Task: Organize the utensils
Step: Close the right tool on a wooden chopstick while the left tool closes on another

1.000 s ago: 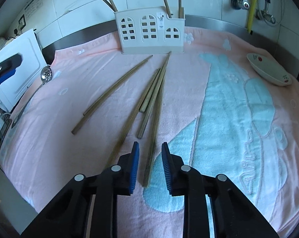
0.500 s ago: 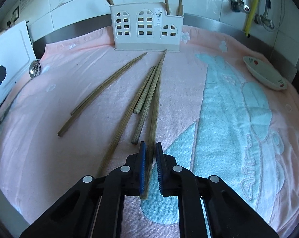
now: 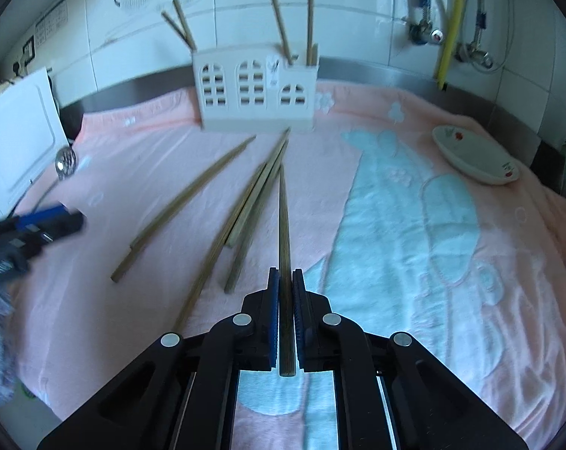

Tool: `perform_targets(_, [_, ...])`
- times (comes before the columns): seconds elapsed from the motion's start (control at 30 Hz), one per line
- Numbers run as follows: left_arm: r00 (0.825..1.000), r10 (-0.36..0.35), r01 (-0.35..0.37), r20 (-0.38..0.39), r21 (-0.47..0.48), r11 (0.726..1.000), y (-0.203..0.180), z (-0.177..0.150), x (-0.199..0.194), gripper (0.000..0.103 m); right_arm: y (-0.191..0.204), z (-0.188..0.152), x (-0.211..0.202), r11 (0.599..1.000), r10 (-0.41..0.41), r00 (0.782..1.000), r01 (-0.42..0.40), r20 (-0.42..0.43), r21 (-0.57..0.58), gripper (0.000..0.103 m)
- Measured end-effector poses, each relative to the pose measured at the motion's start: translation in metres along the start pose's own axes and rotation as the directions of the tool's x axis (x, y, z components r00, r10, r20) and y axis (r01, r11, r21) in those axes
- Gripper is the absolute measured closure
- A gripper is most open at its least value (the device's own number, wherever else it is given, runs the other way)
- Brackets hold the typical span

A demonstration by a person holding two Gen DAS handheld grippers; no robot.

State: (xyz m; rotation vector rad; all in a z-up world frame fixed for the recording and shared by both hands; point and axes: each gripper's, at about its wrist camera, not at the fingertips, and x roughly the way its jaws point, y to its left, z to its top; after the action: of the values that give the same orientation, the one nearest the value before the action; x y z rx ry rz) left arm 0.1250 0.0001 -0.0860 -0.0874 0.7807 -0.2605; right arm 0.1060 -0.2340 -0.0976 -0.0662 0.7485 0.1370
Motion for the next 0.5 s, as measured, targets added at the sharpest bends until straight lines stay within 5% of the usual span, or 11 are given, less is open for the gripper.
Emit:
perform_targets(0.23, [0.993,-0.057,0.057,-0.099,0.003,0.998,-0.014,0.006,0.040,0.083,-0.011,0.015,-0.028,1.000,0.009,0.997,-0.010,0.074,0.010,0.096])
perform_targets(0.5, [0.991,-0.044,0.047,-0.125,0.017,0.999,-0.024,0.020,0.067,0.092,-0.014,0.024,-0.043,1.000,0.023,0.993,-0.023,0.120,0.006,0.096])
